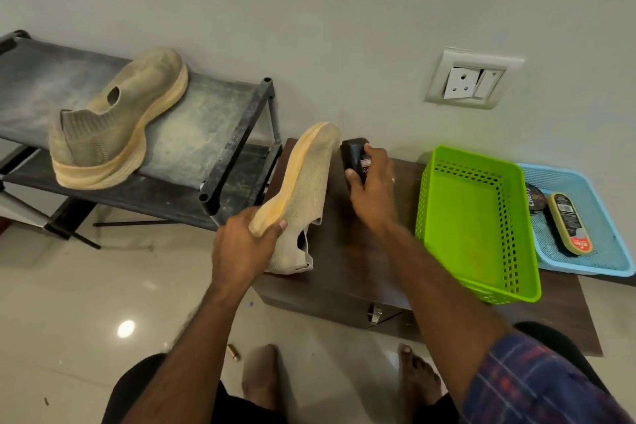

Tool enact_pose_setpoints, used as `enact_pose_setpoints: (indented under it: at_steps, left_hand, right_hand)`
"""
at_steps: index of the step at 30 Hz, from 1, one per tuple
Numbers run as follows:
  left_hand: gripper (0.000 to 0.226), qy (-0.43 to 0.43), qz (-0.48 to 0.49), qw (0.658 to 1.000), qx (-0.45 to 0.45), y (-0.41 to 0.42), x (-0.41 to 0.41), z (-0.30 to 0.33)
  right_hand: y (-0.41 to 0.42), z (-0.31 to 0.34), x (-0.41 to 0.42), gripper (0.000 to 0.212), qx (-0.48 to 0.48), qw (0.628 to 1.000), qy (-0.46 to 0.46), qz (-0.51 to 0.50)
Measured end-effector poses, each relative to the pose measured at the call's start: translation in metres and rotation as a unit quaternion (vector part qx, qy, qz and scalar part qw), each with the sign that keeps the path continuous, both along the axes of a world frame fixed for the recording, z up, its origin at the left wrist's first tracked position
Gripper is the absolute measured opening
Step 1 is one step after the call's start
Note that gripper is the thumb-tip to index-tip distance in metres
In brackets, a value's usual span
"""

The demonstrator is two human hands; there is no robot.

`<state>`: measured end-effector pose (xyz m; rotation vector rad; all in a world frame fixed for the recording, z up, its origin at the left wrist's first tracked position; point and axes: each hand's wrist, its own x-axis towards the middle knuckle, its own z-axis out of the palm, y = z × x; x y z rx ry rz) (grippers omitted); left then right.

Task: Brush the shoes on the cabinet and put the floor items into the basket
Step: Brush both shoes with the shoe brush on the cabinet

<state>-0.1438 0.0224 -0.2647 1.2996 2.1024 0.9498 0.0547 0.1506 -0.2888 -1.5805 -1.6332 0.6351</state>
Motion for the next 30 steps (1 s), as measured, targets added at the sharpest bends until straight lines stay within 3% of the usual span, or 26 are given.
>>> enact_pose_setpoints:
  at_steps: [3, 6, 12, 15, 18, 22, 28, 30]
  left_hand:
    - [0.048, -0.019, 0.012, 1.0, -0.001, 0.005, -0.003, -0.004]
    - [0.044, -0.027, 0.004, 1.0, -0.013, 0.006, 0.0, -0.006]
    - [0.041, -0.097, 0.001, 0.995, -0.02, 0.001, 0.007, -0.01]
    - [0.038, -0.126, 0.019, 0.992, -0.019, 0.003, 0.005, -0.011]
    - [0.039, -0.134, 0.026, 0.99, -0.02, 0.008, 0.002, -0.015]
    - [0.035, -0.131, 0.028, 0.991, -0.016, 0.009, 0.002, -0.017]
    - [0.037, -0.131, 0.04, 0.99, -0.02, 0.008, 0.003, -0.016]
    - [0.039, -0.111, 0.034, 0.993, -0.017, 0.008, 0.004, -0.015]
  right_hand:
    - [-0.04, 0.012, -0.004, 0.053, 0.094, 0.989, 0.043, 0.101]
    - [-0.054, 0.003, -0.016, 0.051, 0.114, 0.963, -0.071, 0.234]
    - [0.022, 0.001, -0.023, 0.048, -0.03, 0.984, -0.154, 0.088]
    - [0.032, 0.011, -0.025, 0.047, -0.022, 0.991, -0.11, 0.075]
    - [0.009, 0.023, -0.029, 0.052, 0.049, 0.988, -0.044, 0.14]
    - [-0.031, 0.011, -0.018, 0.053, 0.069, 0.953, -0.14, 0.26]
    - [-0.034, -0.009, 0.021, 0.055, -0.052, 0.935, -0.283, 0.205]
    - [-0.035, -0.003, 0.028, 0.054, -0.023, 0.961, -0.217, 0.168]
